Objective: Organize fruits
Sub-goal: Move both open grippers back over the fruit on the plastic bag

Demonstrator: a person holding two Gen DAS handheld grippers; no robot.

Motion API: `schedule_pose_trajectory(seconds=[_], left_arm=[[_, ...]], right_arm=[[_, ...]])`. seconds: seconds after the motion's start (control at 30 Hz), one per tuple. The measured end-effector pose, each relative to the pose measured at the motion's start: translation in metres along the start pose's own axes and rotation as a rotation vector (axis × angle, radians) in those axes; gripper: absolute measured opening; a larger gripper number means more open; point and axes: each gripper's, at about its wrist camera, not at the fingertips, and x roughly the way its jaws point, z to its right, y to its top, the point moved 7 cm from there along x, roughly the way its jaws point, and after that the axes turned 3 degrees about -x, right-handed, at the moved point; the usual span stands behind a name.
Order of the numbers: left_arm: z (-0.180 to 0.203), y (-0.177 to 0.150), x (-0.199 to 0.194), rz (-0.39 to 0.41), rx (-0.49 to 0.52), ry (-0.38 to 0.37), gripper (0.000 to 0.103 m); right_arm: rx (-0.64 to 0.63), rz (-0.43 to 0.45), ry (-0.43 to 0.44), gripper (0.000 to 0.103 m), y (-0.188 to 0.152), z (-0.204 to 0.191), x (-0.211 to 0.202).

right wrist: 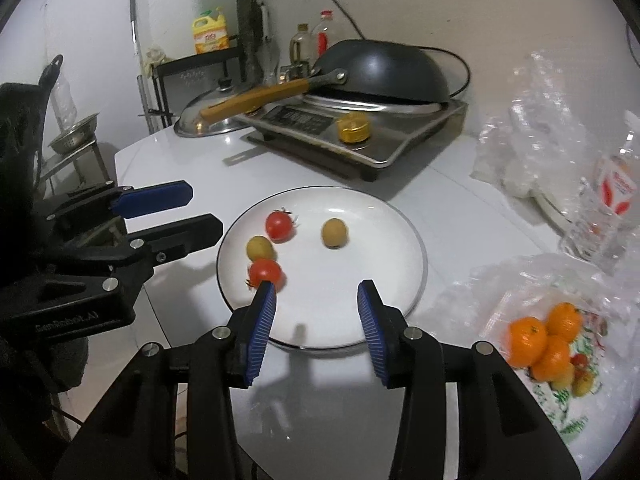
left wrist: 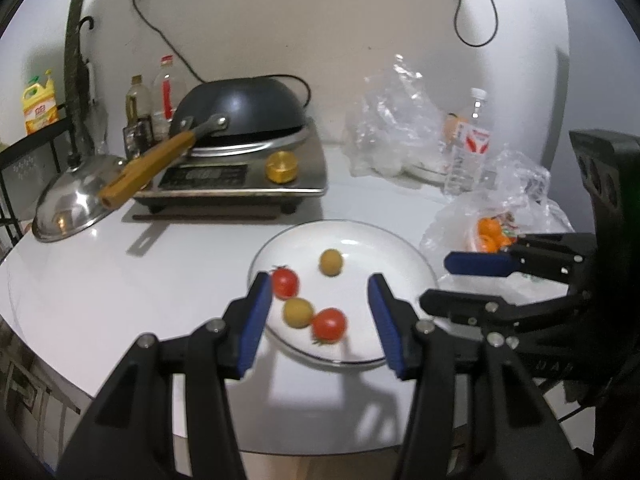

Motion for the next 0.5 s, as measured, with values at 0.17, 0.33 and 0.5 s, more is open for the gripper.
schedule_pose_trajectory(seconds=[0.17, 0.33, 0.5], left_arm=[[0.023, 0.002, -0.003, 0.002, 0.031, -0.014, 0.051], [0.041, 0.002, -0.004, -0.007, 0.055, -0.02, 0.051], [0.063, 0.002, -0.002, -0.016, 0.088, -0.035, 0.051]], right_arm=[[0.017, 0.018, -0.023, 0.045, -0.008, 0.014, -0.018], [0.033, 0.027, -0.046, 0.045, -0.017, 0.028, -0.033], [0.06, 0.042, -0.071, 0.045, -0.025, 0.046, -0.049]])
